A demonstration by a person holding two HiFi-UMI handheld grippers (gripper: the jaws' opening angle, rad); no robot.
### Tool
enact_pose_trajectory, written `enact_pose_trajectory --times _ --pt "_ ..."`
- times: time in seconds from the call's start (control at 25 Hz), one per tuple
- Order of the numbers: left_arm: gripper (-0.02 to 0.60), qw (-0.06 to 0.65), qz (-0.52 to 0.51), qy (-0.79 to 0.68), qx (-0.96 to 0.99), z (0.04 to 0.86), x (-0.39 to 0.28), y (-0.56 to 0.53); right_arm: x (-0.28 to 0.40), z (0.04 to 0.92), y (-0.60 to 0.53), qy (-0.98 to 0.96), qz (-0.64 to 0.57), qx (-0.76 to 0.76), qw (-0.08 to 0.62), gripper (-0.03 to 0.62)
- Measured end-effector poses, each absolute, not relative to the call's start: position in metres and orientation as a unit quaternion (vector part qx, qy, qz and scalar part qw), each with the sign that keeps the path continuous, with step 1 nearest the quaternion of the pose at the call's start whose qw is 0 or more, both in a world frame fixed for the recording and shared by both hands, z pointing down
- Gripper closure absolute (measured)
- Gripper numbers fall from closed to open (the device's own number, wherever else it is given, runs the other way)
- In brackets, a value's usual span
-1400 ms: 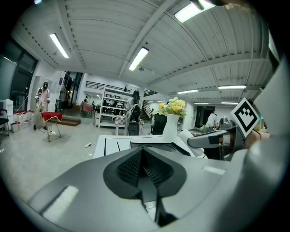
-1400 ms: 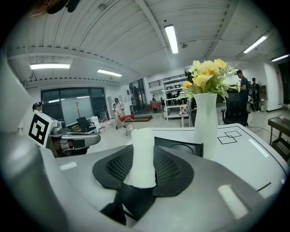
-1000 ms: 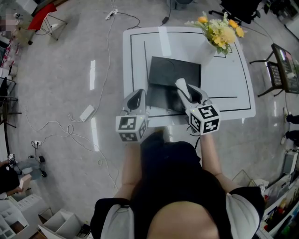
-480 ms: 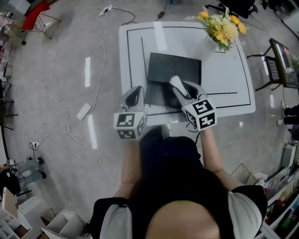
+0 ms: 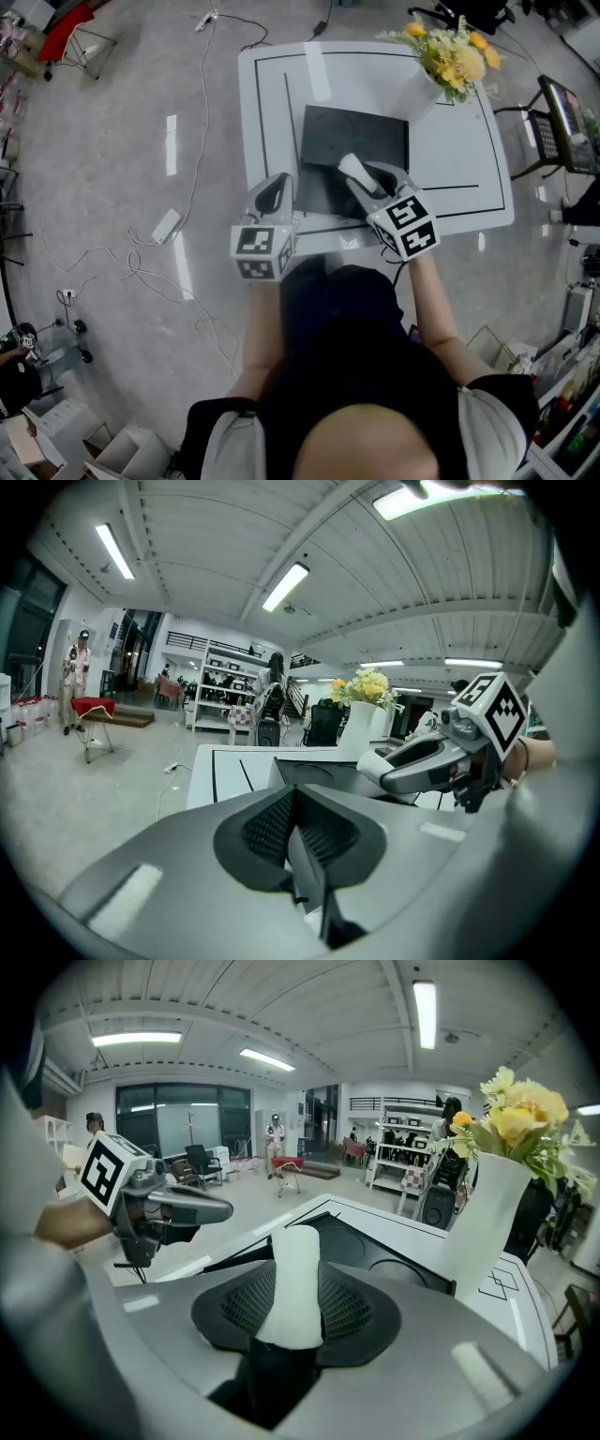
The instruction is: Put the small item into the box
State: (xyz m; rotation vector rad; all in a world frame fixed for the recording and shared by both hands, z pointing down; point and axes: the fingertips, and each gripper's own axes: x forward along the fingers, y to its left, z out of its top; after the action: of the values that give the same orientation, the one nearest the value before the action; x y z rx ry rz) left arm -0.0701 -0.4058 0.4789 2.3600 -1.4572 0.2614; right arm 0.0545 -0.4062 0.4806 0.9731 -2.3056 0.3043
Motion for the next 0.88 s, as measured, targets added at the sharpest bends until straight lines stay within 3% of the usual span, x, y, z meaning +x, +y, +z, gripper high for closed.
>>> enact_pose_trajectory --times 0.88 --pt "0.571 0.19 0.103 -0.513 0.83 0.496 -0.089 -0.41 0.031 0.531 -0.389 -0.858 0.074 0.243 0.447 0.456"
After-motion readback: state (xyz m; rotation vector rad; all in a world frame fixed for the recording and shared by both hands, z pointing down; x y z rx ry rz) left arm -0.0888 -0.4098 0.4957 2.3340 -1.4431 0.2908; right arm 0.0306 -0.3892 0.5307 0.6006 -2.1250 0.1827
